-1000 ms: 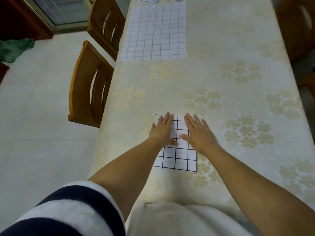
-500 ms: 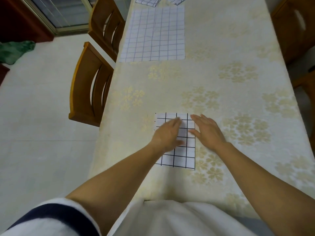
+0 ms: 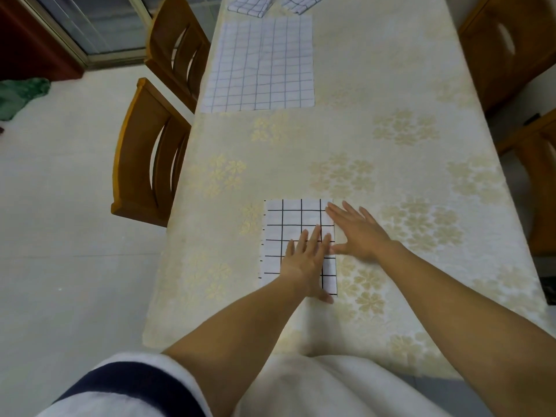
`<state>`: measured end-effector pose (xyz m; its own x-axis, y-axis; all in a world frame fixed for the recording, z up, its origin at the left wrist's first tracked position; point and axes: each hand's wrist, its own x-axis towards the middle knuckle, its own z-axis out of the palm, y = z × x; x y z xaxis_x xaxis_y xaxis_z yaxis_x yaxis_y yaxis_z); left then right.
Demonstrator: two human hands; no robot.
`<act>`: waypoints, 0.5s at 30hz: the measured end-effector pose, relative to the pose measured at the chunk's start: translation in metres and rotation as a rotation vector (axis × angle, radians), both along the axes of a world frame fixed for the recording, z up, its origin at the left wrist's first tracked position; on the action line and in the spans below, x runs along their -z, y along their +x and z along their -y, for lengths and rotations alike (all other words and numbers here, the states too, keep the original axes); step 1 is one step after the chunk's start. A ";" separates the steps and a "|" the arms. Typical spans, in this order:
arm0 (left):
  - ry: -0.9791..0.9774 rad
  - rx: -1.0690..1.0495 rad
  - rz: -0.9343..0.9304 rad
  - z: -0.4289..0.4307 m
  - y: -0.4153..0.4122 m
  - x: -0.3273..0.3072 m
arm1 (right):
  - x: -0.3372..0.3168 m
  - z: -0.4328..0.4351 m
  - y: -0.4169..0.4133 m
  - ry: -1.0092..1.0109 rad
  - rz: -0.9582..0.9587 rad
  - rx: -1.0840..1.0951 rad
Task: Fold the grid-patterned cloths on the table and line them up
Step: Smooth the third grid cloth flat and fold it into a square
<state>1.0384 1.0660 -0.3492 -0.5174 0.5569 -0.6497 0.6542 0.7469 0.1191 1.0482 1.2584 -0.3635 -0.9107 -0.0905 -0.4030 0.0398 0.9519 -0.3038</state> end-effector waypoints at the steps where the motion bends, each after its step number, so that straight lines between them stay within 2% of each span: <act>1: -0.004 0.009 0.002 0.002 0.002 0.001 | -0.003 0.000 -0.003 0.016 0.024 -0.005; 5: -0.014 0.031 0.011 0.011 0.006 0.001 | -0.011 0.006 -0.013 0.069 0.144 -0.014; 9: -0.043 0.087 0.002 0.015 0.008 -0.003 | -0.010 0.009 -0.013 0.110 0.183 -0.040; 13: -0.033 0.153 -0.026 0.025 0.009 -0.003 | -0.007 0.006 -0.013 0.079 0.204 -0.063; 15: -0.032 0.199 -0.042 0.030 0.008 -0.002 | -0.008 0.002 -0.015 -0.005 0.218 -0.052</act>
<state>1.0468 1.0364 -0.3467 -0.4266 0.6299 -0.6490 0.7929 0.6057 0.0667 1.0335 1.2567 -0.3560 -0.7959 -0.1374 -0.5896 0.0566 0.9528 -0.2984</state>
